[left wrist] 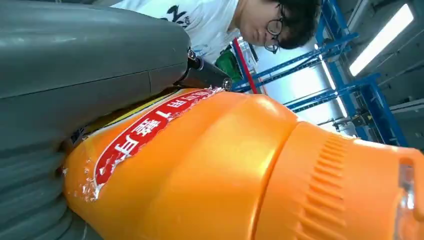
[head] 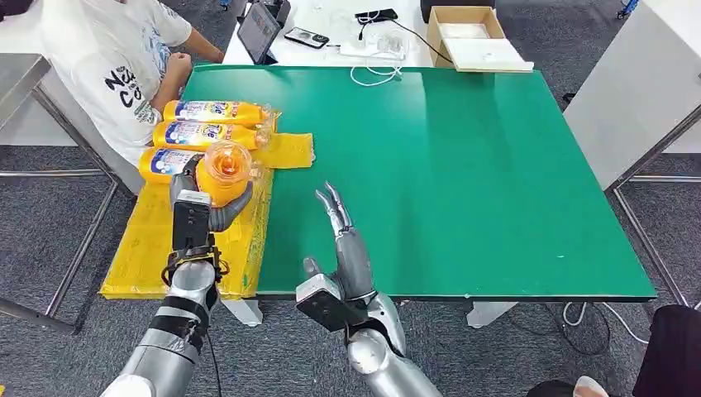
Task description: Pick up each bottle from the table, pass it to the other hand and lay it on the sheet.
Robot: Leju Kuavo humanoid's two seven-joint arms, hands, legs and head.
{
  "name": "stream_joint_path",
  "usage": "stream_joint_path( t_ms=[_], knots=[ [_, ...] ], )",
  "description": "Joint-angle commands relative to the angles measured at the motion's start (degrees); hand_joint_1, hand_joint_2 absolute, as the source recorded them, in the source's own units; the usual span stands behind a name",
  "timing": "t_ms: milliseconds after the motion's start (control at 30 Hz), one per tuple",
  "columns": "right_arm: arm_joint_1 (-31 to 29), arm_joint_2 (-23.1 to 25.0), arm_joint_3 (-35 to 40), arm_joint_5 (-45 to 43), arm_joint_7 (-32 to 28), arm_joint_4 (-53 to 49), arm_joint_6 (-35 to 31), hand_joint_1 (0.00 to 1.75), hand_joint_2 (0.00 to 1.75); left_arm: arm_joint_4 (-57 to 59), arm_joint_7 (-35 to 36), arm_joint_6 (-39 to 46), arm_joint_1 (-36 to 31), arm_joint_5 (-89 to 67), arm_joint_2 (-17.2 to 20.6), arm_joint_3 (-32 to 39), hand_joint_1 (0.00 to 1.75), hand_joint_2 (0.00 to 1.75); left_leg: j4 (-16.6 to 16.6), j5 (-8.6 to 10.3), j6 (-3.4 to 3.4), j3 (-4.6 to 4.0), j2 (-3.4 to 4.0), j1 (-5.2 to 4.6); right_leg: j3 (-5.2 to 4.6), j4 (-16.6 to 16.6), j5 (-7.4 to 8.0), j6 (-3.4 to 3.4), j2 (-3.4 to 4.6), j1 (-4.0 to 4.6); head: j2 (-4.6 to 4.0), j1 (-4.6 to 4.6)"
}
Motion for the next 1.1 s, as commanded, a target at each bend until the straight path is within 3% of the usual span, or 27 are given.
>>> stream_joint_path(
  t_ms=[33,100,200,333,467,567,1100],
  knots=[
    [-0.7,-1.8,-0.8,-0.2,0.1,0.0,-0.2,0.00,0.00,2.8,0.0,0.0,-2.8,-0.3,0.4,1.6,1.75,1.75,0.0,-0.10,0.05,0.26,0.00,0.01,0.29,0.0,-0.10,-0.12,-0.07,0.05,0.00,0.02],
    [-0.7,-1.8,-0.8,-0.2,0.1,0.0,-0.2,0.00,0.00,2.8,0.0,0.0,-2.8,-0.3,0.4,1.6,1.75,1.75,0.0,-0.12,0.05,0.32,0.02,0.02,0.35,0.0,-0.11,-0.13,-0.07,0.06,0.00,0.02],
    [2.4,-1.3,-2.4,-4.3,-6.0,-7.4,-7.5,0.00,0.00,9.2,4.6,11.2,-5.2,-14.8,2.6,1.1,1.75,1.75,0.0,-0.11,0.05,0.31,-0.03,0.00,0.34,0.0,-0.13,-0.15,-0.12,0.05,0.00,0.02],
    [4.9,-2.6,-1.5,-5.1,-6.6,-15.3,-11.7,0.00,0.00,20.5,9.5,11.2,-8.2,-34.8,3.0,8.1,1.75,1.75,0.0,-0.06,0.03,0.21,0.00,-0.01,0.22,0.0,-0.06,-0.10,-0.04,0.01,0.00,0.02],
    [4.1,-2.6,-0.6,-6.3,-6.8,-14.4,-11.5,0.00,0.00,31.0,18.6,11.2,-10.6,-52.7,6.3,7.4,1.75,1.75,-0.1,-0.11,0.03,0.40,0.12,0.00,0.37,-0.1,-0.07,-0.14,0.05,0.04,0.00,0.02],
    [3.0,-2.7,1.0,-8.3,-6.8,-14.2,-11.3,0.00,0.00,40.2,24.9,8.4,-13.0,-62.9,9.4,2.6,1.75,1.75,-0.1,-0.10,0.03,0.37,0.19,0.01,0.30,-0.1,-0.06,-0.14,0.09,0.05,0.00,0.02],
    [1.8,-1.9,1.7,-8.7,-6.8,-10.5,-10.6,0.00,0.00,42.4,22.7,6.4,-14.1,-59.7,8.8,4.9,1.75,1.75,0.0,-0.09,0.03,0.27,0.11,0.02,0.28,0.0,-0.06,-0.14,0.05,0.06,0.00,0.02]
  ],
)
